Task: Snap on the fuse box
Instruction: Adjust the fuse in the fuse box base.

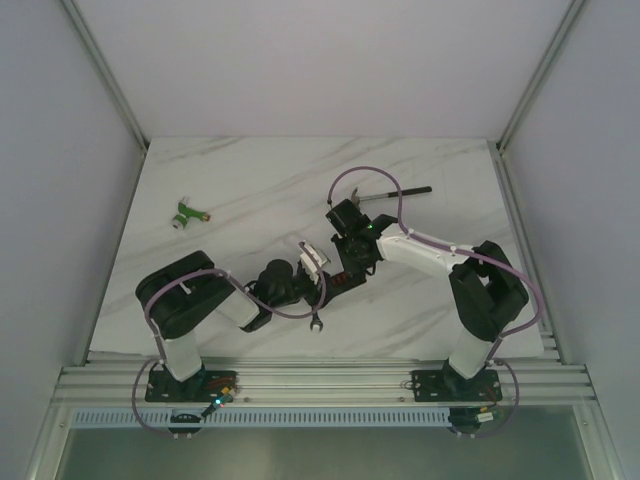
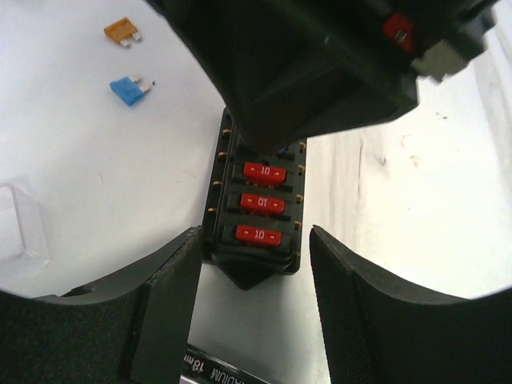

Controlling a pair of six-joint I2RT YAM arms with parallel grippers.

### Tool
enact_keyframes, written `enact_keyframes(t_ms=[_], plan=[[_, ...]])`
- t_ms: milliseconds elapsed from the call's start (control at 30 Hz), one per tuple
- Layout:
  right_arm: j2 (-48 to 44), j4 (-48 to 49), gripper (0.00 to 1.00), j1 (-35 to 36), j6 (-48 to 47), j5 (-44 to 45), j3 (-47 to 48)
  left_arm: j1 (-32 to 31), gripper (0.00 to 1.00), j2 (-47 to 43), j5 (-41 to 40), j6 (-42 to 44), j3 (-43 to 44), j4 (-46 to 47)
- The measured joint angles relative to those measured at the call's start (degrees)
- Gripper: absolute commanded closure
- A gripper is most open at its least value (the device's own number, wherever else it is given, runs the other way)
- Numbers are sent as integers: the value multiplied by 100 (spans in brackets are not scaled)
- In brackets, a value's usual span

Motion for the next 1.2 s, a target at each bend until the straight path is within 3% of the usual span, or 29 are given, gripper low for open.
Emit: enact_keyframes(t_ms=[133,300,500,600,800,1200], plan=[[-2,-39,74,0,-63,0,4,-28,36,190,-85,-50,-61,240],[-2,-105,77,-11,-105,0,4,-109,44,361,-125,-50,-28,485],[-2,-181,87,-31,-170,24,13,-144,58,448,-131,-50,9,645],[-2,-229,88,-37,-190,26,24,-170,60,450,-151,-39,17,645],[-2,-350,100,-61,-190,72,46,-214,65,459,-151,-2,37,640],[210,-673,100,-356,-190,-269,299,-236,73,496,-170,20,103,614]])
